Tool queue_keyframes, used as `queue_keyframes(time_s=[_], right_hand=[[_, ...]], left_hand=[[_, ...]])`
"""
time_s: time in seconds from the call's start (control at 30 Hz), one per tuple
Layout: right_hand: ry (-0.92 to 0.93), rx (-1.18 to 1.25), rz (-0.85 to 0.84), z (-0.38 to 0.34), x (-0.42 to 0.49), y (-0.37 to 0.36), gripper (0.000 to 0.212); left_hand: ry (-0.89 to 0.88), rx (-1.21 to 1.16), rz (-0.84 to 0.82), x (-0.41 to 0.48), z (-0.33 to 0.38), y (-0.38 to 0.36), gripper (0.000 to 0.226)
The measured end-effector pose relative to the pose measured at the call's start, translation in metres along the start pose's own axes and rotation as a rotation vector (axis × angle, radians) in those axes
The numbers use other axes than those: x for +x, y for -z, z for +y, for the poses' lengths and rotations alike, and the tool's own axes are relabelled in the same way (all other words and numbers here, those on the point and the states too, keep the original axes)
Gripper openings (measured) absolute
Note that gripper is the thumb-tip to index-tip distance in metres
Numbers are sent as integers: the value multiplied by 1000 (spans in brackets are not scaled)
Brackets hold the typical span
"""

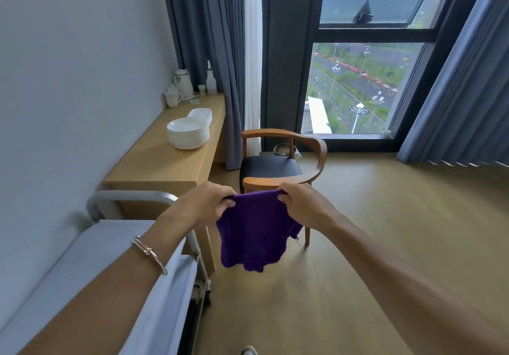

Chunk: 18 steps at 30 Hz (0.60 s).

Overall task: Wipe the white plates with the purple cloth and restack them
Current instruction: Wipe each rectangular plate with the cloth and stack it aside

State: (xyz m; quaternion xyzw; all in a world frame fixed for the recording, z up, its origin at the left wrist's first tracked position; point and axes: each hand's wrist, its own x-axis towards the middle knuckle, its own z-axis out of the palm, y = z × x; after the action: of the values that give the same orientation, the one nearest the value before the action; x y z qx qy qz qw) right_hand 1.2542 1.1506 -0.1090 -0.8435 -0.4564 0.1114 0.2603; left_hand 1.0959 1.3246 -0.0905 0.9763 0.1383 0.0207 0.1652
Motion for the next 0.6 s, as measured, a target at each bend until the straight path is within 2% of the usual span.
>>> queue_keyframes(time_s=[0.2, 0.4, 0.6], right_hand=[[14, -97, -44, 17, 111, 5, 25], [62, -73, -17, 6, 224, 8, 24], [75, -85, -32, -5, 321, 7, 24]], left_hand=[[55, -83, 11, 102, -53, 7, 18], [106, -39, 208, 189, -108, 39, 22], [180, -35, 270, 243, -164, 65, 23]])
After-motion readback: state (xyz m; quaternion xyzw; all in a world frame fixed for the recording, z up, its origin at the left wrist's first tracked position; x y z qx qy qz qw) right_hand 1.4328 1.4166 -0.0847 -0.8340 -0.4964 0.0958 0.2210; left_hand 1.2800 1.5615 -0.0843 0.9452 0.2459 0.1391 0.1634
